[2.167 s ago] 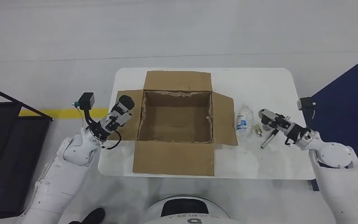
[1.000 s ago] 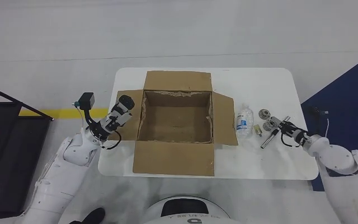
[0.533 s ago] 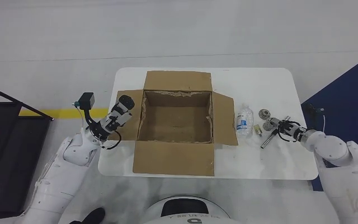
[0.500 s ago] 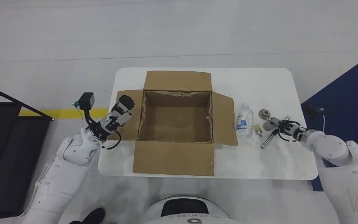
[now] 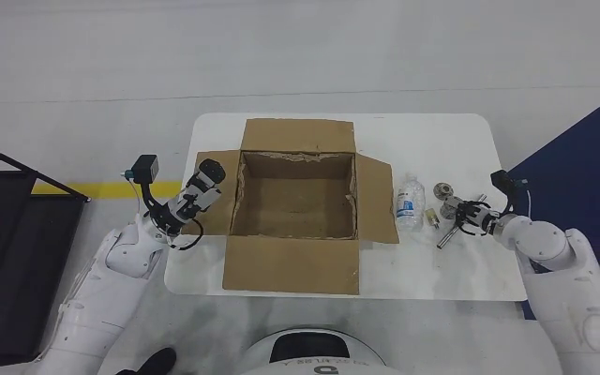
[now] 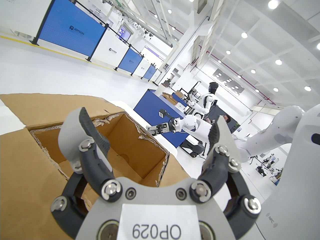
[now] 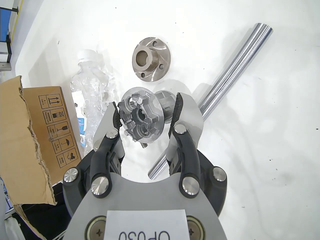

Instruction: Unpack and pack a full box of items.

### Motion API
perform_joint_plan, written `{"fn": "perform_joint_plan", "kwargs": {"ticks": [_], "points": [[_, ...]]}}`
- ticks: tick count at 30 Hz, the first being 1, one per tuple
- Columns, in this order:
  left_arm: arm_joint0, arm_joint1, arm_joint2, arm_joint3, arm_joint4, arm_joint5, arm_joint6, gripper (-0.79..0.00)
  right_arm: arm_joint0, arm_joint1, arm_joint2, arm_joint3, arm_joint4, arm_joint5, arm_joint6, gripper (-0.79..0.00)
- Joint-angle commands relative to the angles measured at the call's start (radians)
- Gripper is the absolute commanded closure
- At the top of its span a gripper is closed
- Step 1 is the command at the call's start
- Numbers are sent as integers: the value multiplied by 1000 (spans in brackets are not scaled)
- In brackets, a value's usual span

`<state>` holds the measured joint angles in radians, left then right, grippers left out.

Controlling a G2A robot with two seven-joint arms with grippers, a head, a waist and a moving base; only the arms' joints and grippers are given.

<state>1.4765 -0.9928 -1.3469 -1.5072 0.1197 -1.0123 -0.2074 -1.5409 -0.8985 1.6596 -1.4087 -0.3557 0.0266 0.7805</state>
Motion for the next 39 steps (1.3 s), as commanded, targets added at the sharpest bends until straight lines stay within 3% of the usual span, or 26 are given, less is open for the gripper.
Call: {"fn": "perform_joint_plan", "kwargs": {"ticks": [1,2,8,16,27,29,31,32,33,34,36,39], "points": [[0,0,0,0,0,0,0,-785,-4,0,3,0,0,-4,-2,-111],[0,0,0,0,0,0,0,-785,-8,0,7,0,2,-6,-3,0],[0,0,0,0,0,0,0,-785,-41,3,55,-5,59,-73,2,0],[0,0,0,0,0,0,0,-785,-99,4,161,-20,260,-214,21,0],[0,0,0,0,0,0,0,-785,-102,3,149,-50,237,-170,18,-3],[0,0,0,0,0,0,0,-785,-103,2,142,-62,229,-165,12,-234],[0,0,0,0,0,0,0,-785,-99,0,124,-78,194,-124,-25,-354],[0,0,0,0,0,0,0,-785,-93,-2,109,-89,173,-93,-48,-471],[0,0,0,0,0,0,0,-785,-85,-4,92,-98,154,-59,-69,-699],[0,0,0,0,0,0,0,-785,-75,-6,76,-102,131,-21,-91,-785],[0,0,0,0,0,0,0,-785,-53,-11,39,-112,64,75,-149,-785],[0,0,0,0,0,0,0,-785,-32,-16,-10,-125,23,123,-158,-785]]}}
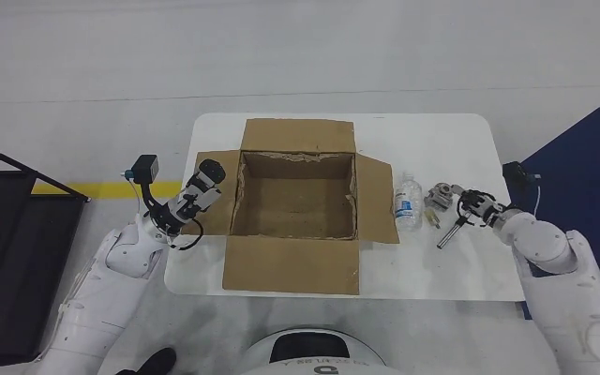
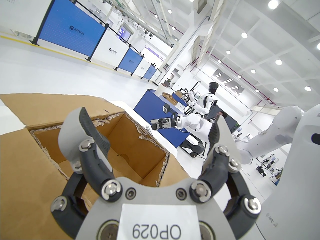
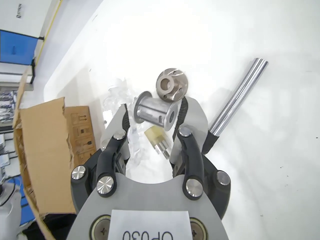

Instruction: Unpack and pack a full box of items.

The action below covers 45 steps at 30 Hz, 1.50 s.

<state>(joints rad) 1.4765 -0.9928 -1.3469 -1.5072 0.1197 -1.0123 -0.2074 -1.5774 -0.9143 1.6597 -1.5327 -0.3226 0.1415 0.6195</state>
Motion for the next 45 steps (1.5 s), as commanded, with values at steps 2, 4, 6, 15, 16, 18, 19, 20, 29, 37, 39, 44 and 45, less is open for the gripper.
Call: {"fn": "perform_joint_plan", "kwargs": {"ticks": [2,4,6,15,16,18,19,20,29,37,39,44,45], "points": [[0,0,0,0,0,0,0,-785,12,-2,-36,-9,-53,35,-2,-785],[0,0,0,0,0,0,0,-785,19,-4,-68,-20,-102,61,0,-785],[0,0,0,0,0,0,0,-785,28,-7,-101,-26,-155,97,-5,-785],[0,0,0,0,0,0,0,-785,49,-16,-167,-38,-258,161,4,-785],[0,0,0,0,0,0,0,-785,50,-16,-169,-38,-264,163,6,-785],[0,0,0,0,0,0,0,-785,52,-18,-177,-40,-279,168,11,-785],[0,0,0,0,0,0,0,-785,53,-18,-180,-40,-286,171,14,-785],[0,0,0,0,0,0,0,-785,55,-19,-184,-40,-294,174,17,-785],[0,0,0,0,0,0,0,-785,91,-27,-219,-15,-336,189,51,-760],[0,0,0,0,0,0,0,-785,109,-32,-226,5,-346,176,72,-332],[0,0,0,0,0,0,0,-785,112,-33,-225,12,-345,172,74,-277],[0,0,0,0,0,0,0,-785,120,-35,-211,31,-331,156,79,-40],[0,0,0,0,0,0,0,-785,120,-35,-205,35,-326,152,77,0]]}}
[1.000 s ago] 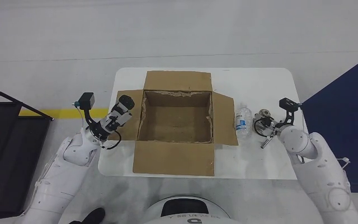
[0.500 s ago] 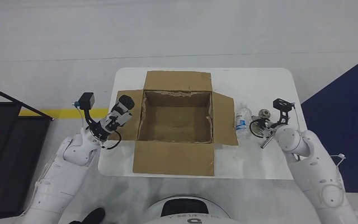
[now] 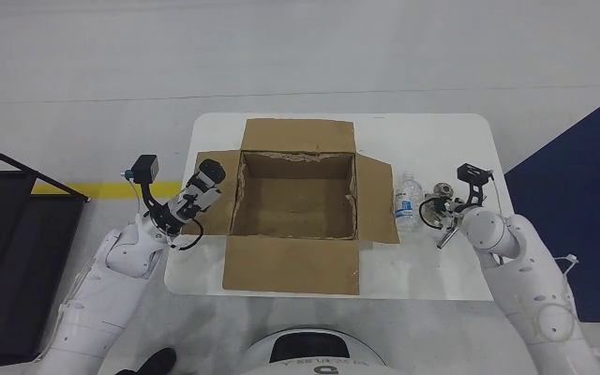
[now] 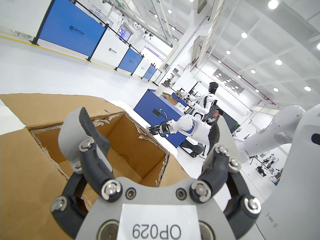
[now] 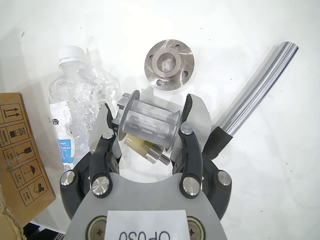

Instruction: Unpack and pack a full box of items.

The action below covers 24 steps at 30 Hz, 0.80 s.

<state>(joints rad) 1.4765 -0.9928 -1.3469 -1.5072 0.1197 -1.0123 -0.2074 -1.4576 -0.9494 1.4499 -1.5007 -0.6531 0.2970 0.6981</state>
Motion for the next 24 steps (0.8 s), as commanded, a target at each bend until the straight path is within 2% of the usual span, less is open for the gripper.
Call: {"fn": "perform_joint_plan", "kwargs": {"ticks": [1,8,14,20,24], "points": [[0,0,0,0,0,0,0,-785,-1,0,12,6,9,-8,-3,0],[0,0,0,0,0,0,0,-785,-60,7,119,-23,102,-96,-20,0],[0,0,0,0,0,0,0,-785,-117,6,216,-49,264,-204,-53,0],[0,0,0,0,0,0,0,-785,-172,4,320,-36,489,-373,-41,0],[0,0,0,0,0,0,0,-785,-172,4,320,-36,489,-373,-41,0]]}}
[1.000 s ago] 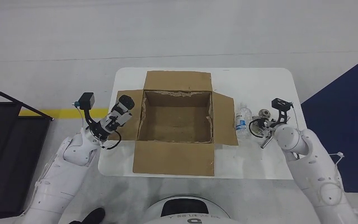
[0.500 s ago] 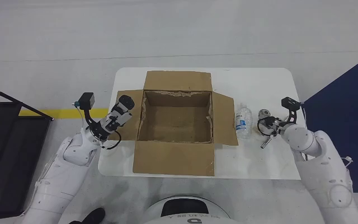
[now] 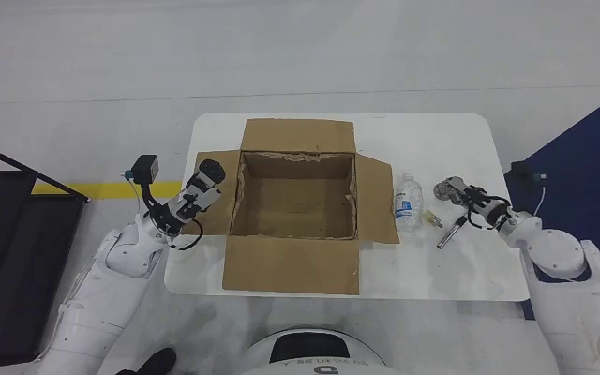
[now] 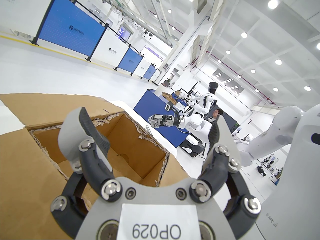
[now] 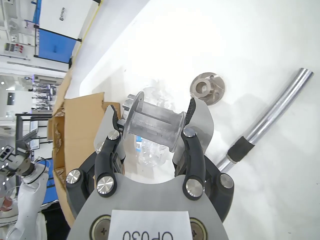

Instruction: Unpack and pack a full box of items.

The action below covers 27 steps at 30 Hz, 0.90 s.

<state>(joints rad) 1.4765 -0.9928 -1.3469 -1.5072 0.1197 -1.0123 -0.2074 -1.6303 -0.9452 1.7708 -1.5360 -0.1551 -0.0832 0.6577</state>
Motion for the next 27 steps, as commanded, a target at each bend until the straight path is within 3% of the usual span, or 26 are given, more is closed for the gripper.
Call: {"fn": "perform_joint_plan", "kwargs": {"ticks": [1,6,10,13,17,21,27], "points": [[0,0,0,0,0,0,0,-785,1,0,-1,0,-8,7,-1,0],[0,0,0,0,0,0,0,-785,3,-1,-1,21,11,20,-1,0],[0,0,0,0,0,0,0,-785,119,-8,-26,158,176,-42,72,0],[0,0,0,0,0,0,0,-785,171,-13,-84,106,204,-165,133,0],[0,0,0,0,0,0,0,-785,190,-15,-144,-31,151,-241,169,0],[0,0,0,0,0,0,0,-785,205,-19,-228,-154,124,-273,227,0],[44,0,-62,0,-9,15,77,-785,213,-20,-244,-164,145,-262,233,0]]}}
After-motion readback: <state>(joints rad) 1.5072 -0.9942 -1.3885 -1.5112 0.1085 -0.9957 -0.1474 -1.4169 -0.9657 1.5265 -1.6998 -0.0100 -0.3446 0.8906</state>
